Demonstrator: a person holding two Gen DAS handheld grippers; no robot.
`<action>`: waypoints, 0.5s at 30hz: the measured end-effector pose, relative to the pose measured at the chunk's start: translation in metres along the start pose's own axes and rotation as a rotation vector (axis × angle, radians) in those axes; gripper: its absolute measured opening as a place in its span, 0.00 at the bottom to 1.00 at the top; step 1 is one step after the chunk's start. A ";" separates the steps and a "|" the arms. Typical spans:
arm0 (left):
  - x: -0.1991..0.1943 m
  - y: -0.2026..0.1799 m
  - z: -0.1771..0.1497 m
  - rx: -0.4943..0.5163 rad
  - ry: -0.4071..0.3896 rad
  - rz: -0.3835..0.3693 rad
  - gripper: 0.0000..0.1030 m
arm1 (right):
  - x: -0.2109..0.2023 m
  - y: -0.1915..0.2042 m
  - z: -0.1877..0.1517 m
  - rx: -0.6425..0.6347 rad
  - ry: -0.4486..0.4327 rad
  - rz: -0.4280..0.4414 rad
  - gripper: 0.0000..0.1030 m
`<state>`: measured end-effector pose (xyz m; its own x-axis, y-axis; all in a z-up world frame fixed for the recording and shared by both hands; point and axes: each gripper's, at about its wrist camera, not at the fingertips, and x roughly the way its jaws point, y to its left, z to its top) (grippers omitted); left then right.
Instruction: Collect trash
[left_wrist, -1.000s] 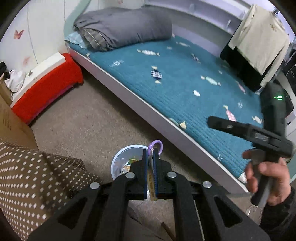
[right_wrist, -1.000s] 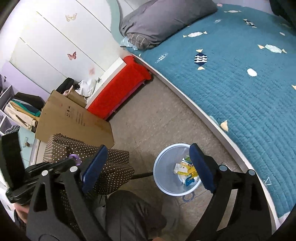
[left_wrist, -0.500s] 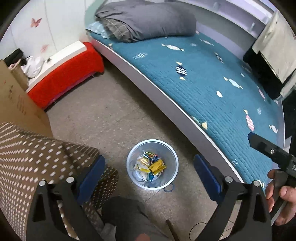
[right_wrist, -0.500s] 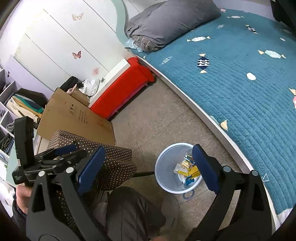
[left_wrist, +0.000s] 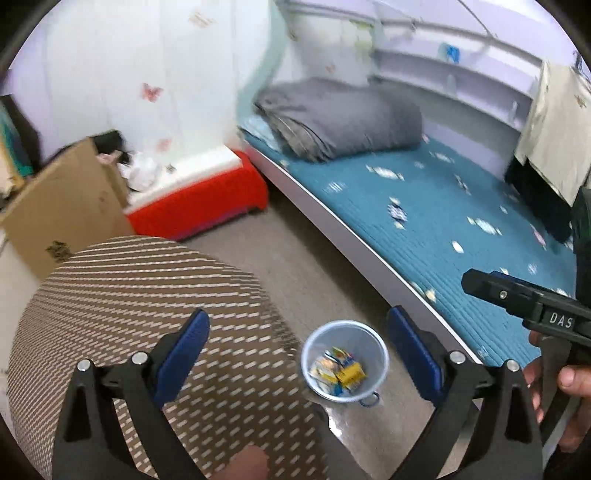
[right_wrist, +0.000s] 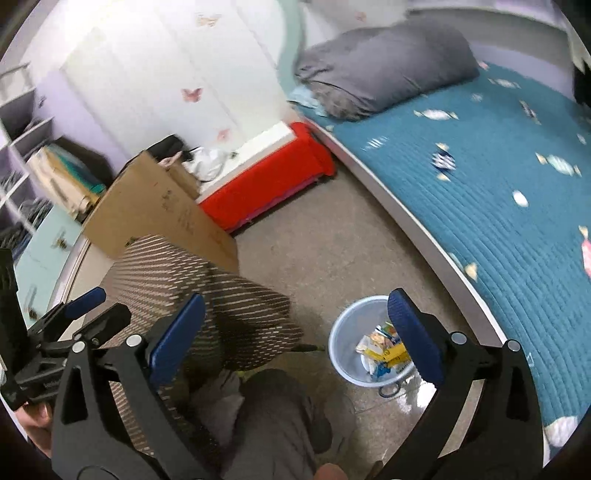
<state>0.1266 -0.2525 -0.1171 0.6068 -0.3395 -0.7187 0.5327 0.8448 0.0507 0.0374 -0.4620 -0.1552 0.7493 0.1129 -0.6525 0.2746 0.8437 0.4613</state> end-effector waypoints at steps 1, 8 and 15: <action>-0.011 0.005 -0.003 -0.013 -0.022 0.019 0.93 | -0.005 0.015 -0.001 -0.030 -0.007 0.008 0.94; -0.092 0.044 -0.026 -0.102 -0.187 0.191 0.95 | -0.036 0.107 -0.009 -0.195 -0.082 0.044 0.94; -0.163 0.073 -0.042 -0.170 -0.336 0.311 0.95 | -0.068 0.173 -0.017 -0.317 -0.172 0.049 0.94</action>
<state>0.0421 -0.1186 -0.0253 0.8940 -0.1511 -0.4219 0.2089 0.9734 0.0940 0.0236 -0.3147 -0.0413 0.8546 0.0897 -0.5114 0.0558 0.9634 0.2622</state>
